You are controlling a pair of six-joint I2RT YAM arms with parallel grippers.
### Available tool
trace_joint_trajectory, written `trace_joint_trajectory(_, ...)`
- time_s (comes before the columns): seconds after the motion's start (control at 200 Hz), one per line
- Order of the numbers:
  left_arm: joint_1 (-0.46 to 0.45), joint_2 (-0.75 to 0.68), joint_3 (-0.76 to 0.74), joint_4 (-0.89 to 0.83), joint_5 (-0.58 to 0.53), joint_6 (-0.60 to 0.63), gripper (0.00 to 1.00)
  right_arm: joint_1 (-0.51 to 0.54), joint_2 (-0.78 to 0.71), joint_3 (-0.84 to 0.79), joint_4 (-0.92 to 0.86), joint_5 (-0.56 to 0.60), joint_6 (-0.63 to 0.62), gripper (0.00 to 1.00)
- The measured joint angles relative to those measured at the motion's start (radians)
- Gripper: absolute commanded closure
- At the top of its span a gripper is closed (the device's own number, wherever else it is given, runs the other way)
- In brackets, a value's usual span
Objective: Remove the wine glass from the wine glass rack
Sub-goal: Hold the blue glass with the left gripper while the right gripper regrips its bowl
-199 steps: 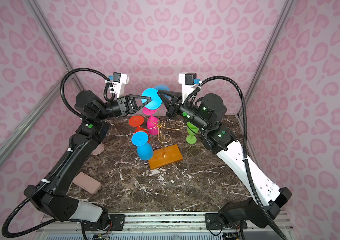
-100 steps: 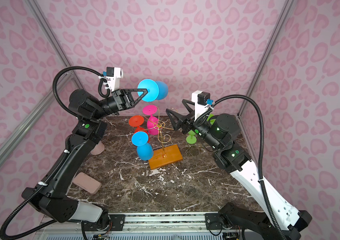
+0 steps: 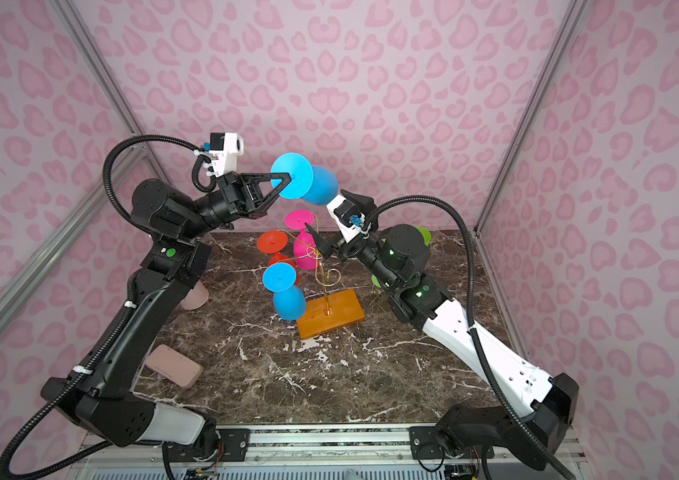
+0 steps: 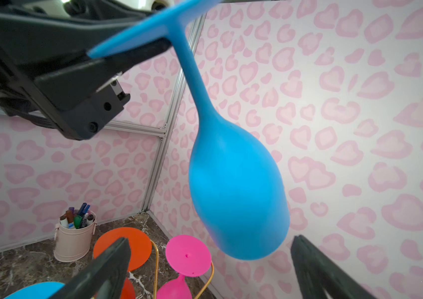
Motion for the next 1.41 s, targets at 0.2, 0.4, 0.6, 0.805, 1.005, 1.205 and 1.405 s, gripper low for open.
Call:
trace_joint_trajectory(0.2,0.000,-0.003,0.003,0.003,0.012,-0.057,0.96,-0.002,0.077,0.044,0.080,0.013,-0.047,0.02)
trace_joint_trajectory(0.4,0.000,-0.003,0.003,0.003,0.023,-0.108,0.96,-0.008,0.130,0.088,0.121,0.024,-0.057,0.05)
trace_joint_trajectory(0.6,0.000,-0.003,0.003,0.012,0.036,-0.156,0.96,-0.021,0.147,0.097,0.122,0.019,-0.050,0.10)
trace_joint_trajectory(0.805,0.000,-0.002,0.003,0.037,0.043,-0.202,0.97,-0.021,0.146,0.098,0.124,0.005,-0.049,0.16)
trace_joint_trajectory(1.005,0.000,0.003,0.010,0.052,0.060,-0.215,0.59,-0.022,0.129,0.098,0.103,0.002,-0.026,0.22)
trace_joint_trajectory(1.205,0.007,0.006,0.015,0.048,0.055,-0.175,0.39,-0.022,0.080,0.119,0.004,0.008,0.028,0.27)
trace_joint_trajectory(1.405,0.033,-0.005,0.007,0.027,0.010,-0.027,0.35,-0.033,0.019,0.232,-0.192,0.051,0.122,0.34)
